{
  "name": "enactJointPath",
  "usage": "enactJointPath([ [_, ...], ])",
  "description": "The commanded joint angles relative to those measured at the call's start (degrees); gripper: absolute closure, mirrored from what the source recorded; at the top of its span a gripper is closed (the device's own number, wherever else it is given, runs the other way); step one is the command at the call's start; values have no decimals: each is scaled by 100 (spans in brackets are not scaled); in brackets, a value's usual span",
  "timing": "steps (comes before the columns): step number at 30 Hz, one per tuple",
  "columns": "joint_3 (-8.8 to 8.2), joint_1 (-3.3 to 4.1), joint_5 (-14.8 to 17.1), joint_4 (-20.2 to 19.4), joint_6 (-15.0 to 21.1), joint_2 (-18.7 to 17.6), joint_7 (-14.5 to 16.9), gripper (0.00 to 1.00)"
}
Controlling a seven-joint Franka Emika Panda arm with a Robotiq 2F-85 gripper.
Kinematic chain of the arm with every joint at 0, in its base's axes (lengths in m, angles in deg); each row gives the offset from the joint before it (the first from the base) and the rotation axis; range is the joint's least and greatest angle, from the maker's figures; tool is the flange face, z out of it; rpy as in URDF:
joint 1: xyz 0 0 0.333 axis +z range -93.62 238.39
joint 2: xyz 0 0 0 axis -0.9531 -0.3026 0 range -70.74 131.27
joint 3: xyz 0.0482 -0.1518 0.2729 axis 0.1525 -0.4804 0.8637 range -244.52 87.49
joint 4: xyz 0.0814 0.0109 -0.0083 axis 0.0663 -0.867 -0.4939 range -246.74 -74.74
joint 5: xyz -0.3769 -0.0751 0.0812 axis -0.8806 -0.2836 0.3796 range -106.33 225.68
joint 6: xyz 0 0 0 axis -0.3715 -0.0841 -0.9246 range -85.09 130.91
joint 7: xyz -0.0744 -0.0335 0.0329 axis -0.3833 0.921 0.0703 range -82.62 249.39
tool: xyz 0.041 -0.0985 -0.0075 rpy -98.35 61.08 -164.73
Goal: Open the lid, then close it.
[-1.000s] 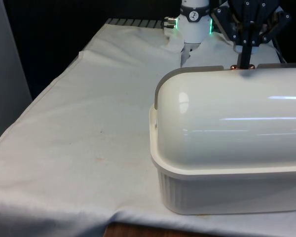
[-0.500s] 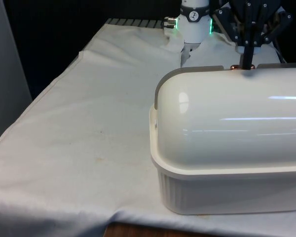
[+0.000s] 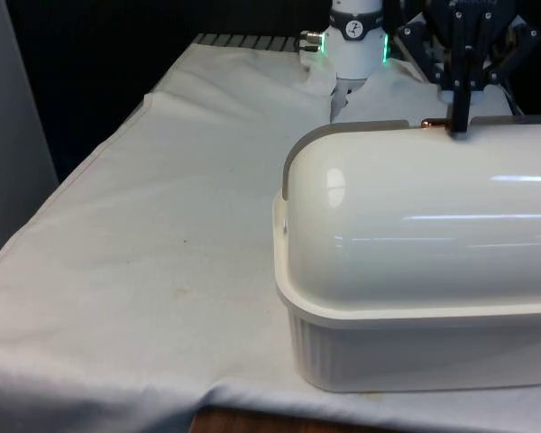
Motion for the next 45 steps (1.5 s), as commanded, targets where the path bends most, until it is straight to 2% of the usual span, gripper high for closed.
enactJointPath([
  [1,23,-6,29,-29,-11,0,17,100],
  [24,52,0,57,-103,-241,103,17,100],
  [33,29,11,40,-69,-378,86,-6,100],
  [42,74,-6,172,-138,-630,183,17,100],
  [43,40,11,109,-74,-625,126,-6,100],
  [45,80,-6,183,-138,-682,189,17,100],
])
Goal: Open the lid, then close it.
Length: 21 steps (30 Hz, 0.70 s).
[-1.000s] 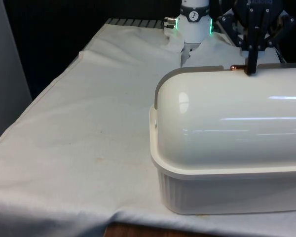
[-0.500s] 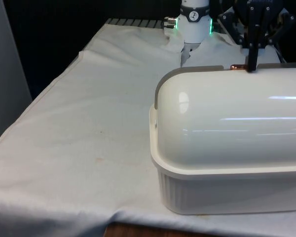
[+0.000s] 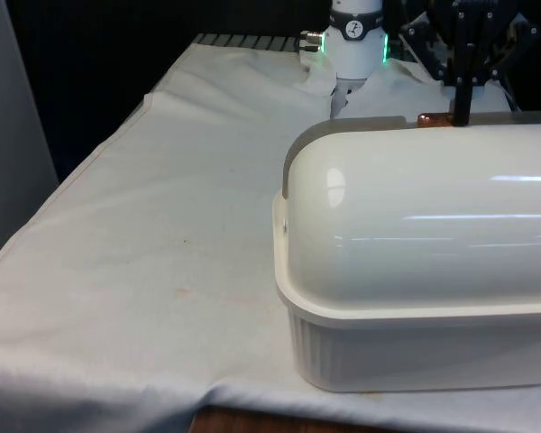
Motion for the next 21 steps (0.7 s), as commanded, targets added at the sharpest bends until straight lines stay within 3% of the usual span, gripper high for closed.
enactJointPath([
  [1,34,-17,69,-63,-29,52,23,100],
  [21,52,-11,201,-126,-693,74,17,100],
])
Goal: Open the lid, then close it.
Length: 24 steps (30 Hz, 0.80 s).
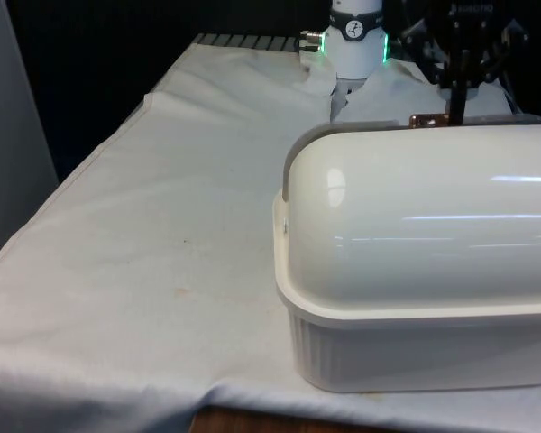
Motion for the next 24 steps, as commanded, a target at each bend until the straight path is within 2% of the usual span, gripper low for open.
enactJointPath([
  [1,34,-11,69,-63,-29,11,17,100],
  [5,0,0,23,-6,-223,11,0,100],
  [12,34,-17,109,-80,-539,23,17,100],
  [13,0,0,46,-29,-561,11,0,100],
  [14,34,-17,115,-86,-573,23,17,100],
  [24,29,-11,115,-218,-785,17,11,100],
])
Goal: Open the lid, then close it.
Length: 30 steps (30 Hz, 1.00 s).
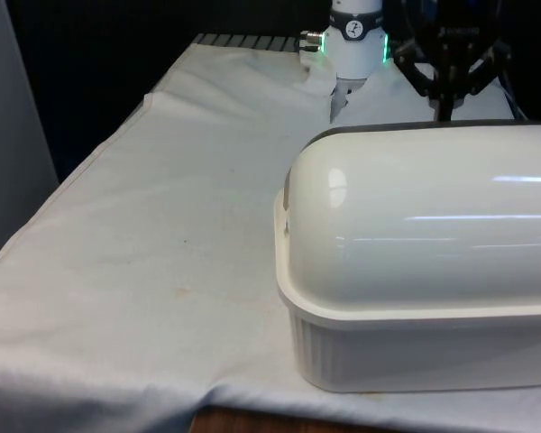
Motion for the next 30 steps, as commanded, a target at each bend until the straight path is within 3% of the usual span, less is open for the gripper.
enactJointPath([
  [1,23,-6,52,-46,-6,0,11,100],
  [15,29,69,6,-636,34,189,-17,100],
  [16,29,52,0,-481,-34,63,0,100],
  [20,29,97,-11,-882,86,350,-11,100],
  [24,29,115,-34,-1089,143,481,-6,100],
  [25,29,97,-23,-945,23,384,0,100],
  [27,29,132,-52,-1243,189,584,-6,100],
  [30,29,143,-69,-1392,241,682,0,100],
])
